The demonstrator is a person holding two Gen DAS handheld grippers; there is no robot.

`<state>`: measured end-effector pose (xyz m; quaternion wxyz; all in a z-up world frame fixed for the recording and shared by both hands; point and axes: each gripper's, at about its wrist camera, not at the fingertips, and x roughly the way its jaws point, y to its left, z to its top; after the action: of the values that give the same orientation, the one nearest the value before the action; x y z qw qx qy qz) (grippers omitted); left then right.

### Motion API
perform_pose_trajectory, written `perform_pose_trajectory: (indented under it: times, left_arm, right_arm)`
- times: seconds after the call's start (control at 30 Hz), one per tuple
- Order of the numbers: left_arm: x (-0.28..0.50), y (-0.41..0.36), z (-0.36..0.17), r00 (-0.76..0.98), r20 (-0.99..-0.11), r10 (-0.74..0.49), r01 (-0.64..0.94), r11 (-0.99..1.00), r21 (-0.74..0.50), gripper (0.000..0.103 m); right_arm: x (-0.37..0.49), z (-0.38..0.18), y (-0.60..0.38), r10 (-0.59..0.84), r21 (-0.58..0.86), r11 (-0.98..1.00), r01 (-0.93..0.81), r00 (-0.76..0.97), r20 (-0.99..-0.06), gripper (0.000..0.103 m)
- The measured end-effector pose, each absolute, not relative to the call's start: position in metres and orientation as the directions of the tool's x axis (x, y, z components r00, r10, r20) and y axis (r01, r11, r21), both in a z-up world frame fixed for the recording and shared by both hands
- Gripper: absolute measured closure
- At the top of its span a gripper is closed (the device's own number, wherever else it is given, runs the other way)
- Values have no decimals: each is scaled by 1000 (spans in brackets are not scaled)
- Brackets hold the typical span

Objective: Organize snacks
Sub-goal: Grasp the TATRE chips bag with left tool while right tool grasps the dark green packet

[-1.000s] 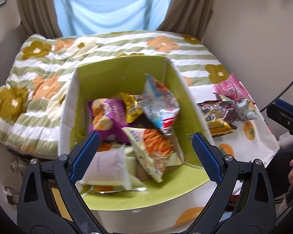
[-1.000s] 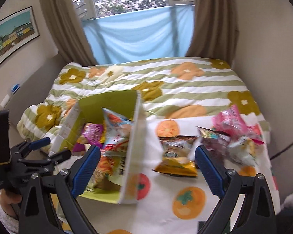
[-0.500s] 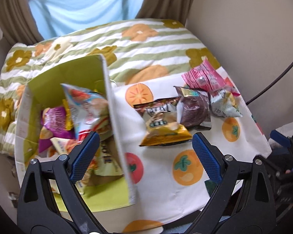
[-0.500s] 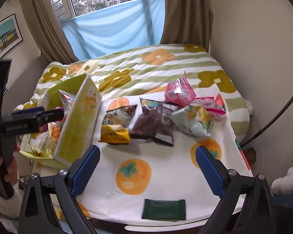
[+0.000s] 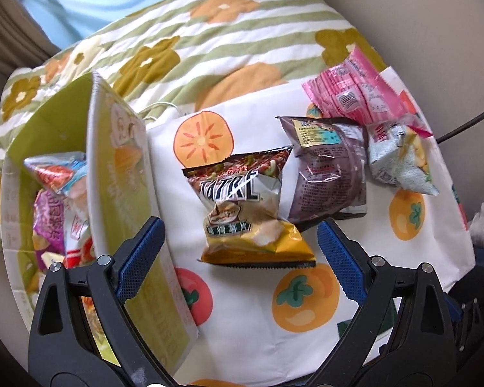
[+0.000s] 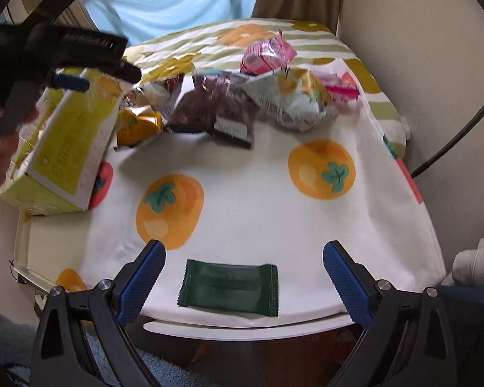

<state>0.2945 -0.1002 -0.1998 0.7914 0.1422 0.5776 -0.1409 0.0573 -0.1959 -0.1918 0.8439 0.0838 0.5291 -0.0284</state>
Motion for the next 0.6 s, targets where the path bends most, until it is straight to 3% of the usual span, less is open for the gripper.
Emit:
perform_pose_trajectory:
  times: [0.27, 0.6]
  left_arm:
    - [316, -115, -233, 222, -975, -11, 427, 900, 87, 8]
    - [323, -116, -257, 189, -982, 10, 459, 883, 97, 9]
  right_arm:
    - [53, -226, -186, -39, 30, 981, 191, 348, -937, 5]
    - [50, -247, -178, -12, 56, 970, 235, 282, -959, 5]
